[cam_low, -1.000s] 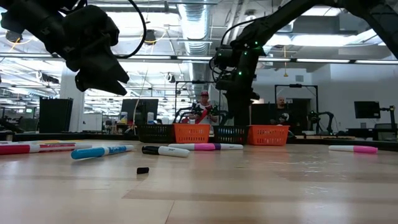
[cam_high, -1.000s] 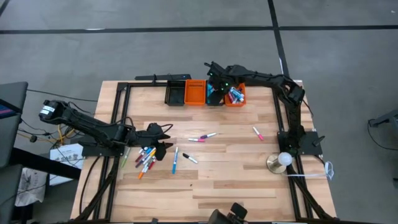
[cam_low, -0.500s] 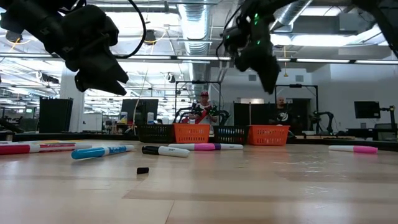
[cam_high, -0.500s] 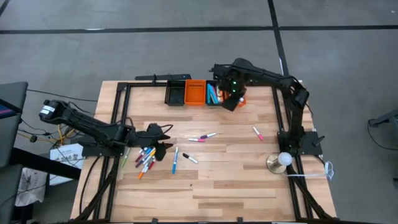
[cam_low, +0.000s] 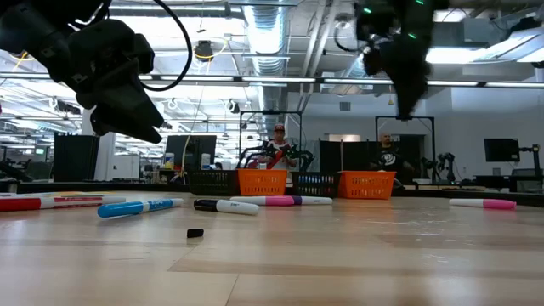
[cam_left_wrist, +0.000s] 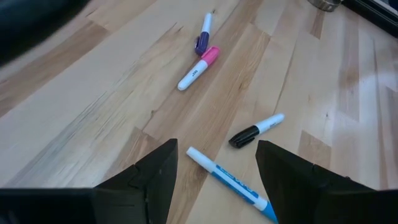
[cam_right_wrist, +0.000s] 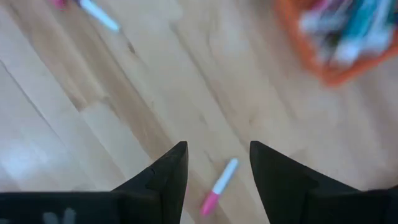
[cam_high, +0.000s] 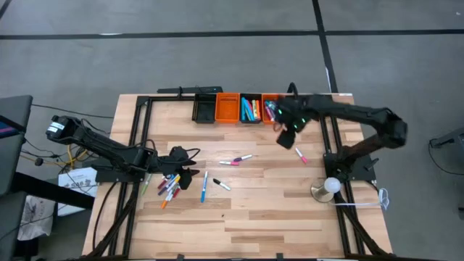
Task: Pick & Place Markers
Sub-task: Put the white pink highlighter pen into the left orange bin
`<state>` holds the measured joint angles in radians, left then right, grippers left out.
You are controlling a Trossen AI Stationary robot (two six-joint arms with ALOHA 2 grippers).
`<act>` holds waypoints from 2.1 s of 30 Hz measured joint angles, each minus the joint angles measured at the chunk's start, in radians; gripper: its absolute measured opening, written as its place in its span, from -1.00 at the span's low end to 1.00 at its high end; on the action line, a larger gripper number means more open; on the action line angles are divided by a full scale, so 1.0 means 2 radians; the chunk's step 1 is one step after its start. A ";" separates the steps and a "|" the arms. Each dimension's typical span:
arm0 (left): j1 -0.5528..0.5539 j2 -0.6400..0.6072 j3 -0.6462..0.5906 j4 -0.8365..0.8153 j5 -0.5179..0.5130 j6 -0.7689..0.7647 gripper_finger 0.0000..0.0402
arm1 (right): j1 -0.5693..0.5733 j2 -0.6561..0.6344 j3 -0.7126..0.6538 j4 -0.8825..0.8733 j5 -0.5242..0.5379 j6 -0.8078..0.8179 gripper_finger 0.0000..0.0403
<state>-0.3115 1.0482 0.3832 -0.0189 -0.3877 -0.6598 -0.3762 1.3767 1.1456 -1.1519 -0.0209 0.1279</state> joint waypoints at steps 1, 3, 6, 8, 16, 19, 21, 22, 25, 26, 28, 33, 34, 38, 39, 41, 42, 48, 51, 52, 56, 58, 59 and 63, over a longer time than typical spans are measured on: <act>0.000 0.000 0.000 0.001 0.000 0.000 0.06 | 0.005 -0.015 -0.034 0.021 0.001 0.015 -0.20; 0.000 0.000 0.000 0.002 0.000 0.000 0.06 | 0.013 -0.037 -0.092 0.049 0.001 0.051 -0.20; 0.000 0.000 0.000 0.006 0.000 0.000 0.06 | 0.024 -0.057 -0.155 0.063 0.001 0.100 -0.20; 0.000 0.000 0.000 0.009 0.000 0.000 0.06 | 0.032 -0.062 -0.183 0.067 0.003 0.118 -0.20; 0.000 0.000 0.000 0.017 0.000 0.000 0.06 | 0.040 -0.034 -0.217 0.092 0.035 0.133 -0.20; 0.000 0.000 0.000 0.018 0.000 0.000 0.06 | 0.040 -0.011 -0.219 0.108 0.035 0.133 -0.20; 0.000 0.000 0.000 0.018 0.000 0.000 0.06 | 0.040 0.007 -0.219 0.116 0.035 0.133 -0.20; 0.000 0.000 0.000 0.018 0.000 0.000 0.06 | 0.040 0.018 -0.219 0.117 0.035 0.133 -0.20; 0.000 0.000 0.000 0.018 0.000 0.000 0.06 | 0.040 0.051 -0.219 0.109 0.036 0.133 -0.20; 0.000 0.000 0.000 0.018 0.000 0.000 0.06 | 0.040 0.062 -0.219 0.109 0.037 0.132 -0.20; 0.000 0.000 0.000 0.018 0.000 0.000 0.06 | 0.037 0.083 -0.217 0.109 0.035 0.125 -0.20; 0.000 0.000 0.000 0.020 0.000 0.000 0.06 | 0.028 0.122 -0.212 0.110 0.022 0.094 -0.22; 0.000 0.000 0.000 0.020 0.000 0.000 0.06 | 0.026 0.124 -0.212 0.112 0.013 0.087 -0.25; 0.000 0.000 0.000 0.021 0.000 0.000 0.06 | 0.024 0.116 -0.213 0.121 -0.008 0.069 -0.48; 0.000 0.000 0.000 0.021 0.000 0.000 0.06 | 0.024 0.111 -0.213 0.122 -0.009 0.068 -0.57; 0.000 0.000 0.000 0.021 0.000 0.000 0.06 | 0.024 0.097 -0.214 0.128 -0.014 0.068 -0.74; 0.000 0.000 0.000 0.021 0.000 0.000 0.06 | 0.024 0.091 -0.214 0.128 -0.014 0.068 -0.82; 0.000 0.000 0.000 0.021 0.000 0.000 0.06 | 0.027 0.062 -0.212 0.139 -0.027 0.068 -0.83; 0.000 0.000 0.000 0.021 0.000 0.000 0.06 | 0.035 0.052 -0.212 0.139 -0.057 0.064 -0.78; 0.000 0.000 0.000 0.021 0.000 0.000 0.06 | 0.038 0.048 -0.210 0.139 -0.063 0.063 -0.80; 0.000 0.000 0.000 0.021 0.000 0.001 0.06 | 0.053 0.032 -0.190 0.163 -0.069 0.055 -0.91; 0.000 0.000 0.000 0.022 0.000 0.002 0.06 | 0.060 0.027 -0.173 0.184 -0.069 0.052 -0.91; 0.000 0.000 0.000 0.022 0.000 0.002 0.06 | 0.062 0.025 -0.164 0.195 -0.069 0.051 -0.91; 0.000 0.000 0.000 0.022 0.000 0.022 0.06 | 0.064 0.027 -0.119 0.239 -0.069 0.045 -0.82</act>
<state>-0.3115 1.0485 0.3832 0.0243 -0.3874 -0.6151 -0.2478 1.4300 0.9076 -0.6744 -0.1593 0.2179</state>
